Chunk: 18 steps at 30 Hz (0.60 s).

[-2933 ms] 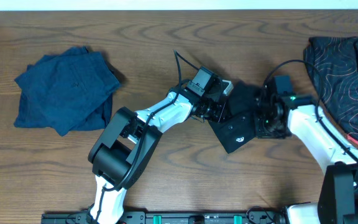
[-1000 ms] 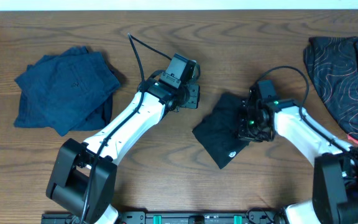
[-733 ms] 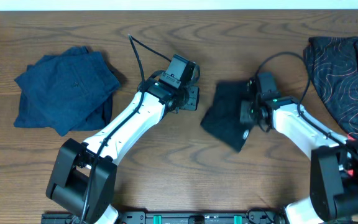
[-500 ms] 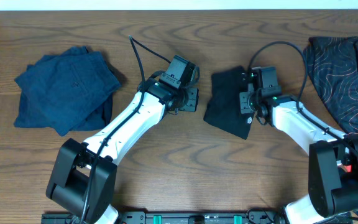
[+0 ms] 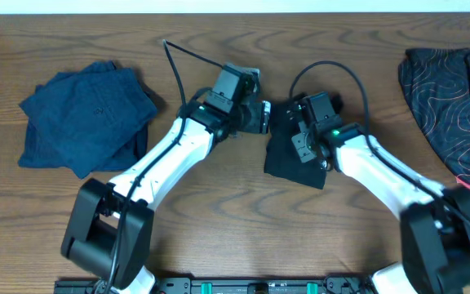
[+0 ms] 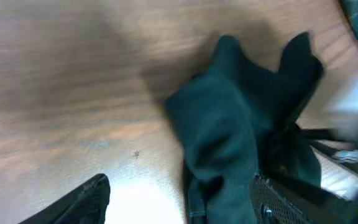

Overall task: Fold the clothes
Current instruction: 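Lift the folded black shirt with the left gripper onto the navy pile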

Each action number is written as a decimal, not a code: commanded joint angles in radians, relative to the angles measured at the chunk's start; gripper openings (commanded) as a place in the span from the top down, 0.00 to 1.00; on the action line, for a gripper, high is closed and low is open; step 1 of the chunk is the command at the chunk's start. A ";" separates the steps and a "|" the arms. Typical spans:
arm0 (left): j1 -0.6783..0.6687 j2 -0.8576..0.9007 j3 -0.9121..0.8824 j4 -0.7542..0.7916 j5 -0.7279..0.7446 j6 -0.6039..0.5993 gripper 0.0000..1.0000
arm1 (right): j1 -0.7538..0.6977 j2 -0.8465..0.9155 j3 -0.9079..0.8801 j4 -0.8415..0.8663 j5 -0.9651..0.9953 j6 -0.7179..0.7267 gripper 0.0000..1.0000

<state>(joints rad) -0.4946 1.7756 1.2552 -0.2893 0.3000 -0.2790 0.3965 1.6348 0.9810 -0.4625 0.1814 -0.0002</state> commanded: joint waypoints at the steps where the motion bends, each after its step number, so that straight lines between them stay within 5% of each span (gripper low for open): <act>1: 0.060 0.058 -0.004 0.048 0.169 0.055 0.25 | -0.030 -0.164 0.029 -0.025 0.156 0.074 0.43; 9: 0.128 0.244 -0.003 0.292 0.478 0.064 0.20 | -0.096 -0.439 0.034 -0.161 0.154 0.079 0.37; 18: 0.070 0.407 -0.002 0.434 0.568 0.029 0.18 | -0.103 -0.528 0.034 -0.245 0.151 0.101 0.36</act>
<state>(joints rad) -0.3943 2.1521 1.2552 0.1272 0.8055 -0.2363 0.2989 1.1149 1.0061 -0.7002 0.3183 0.0731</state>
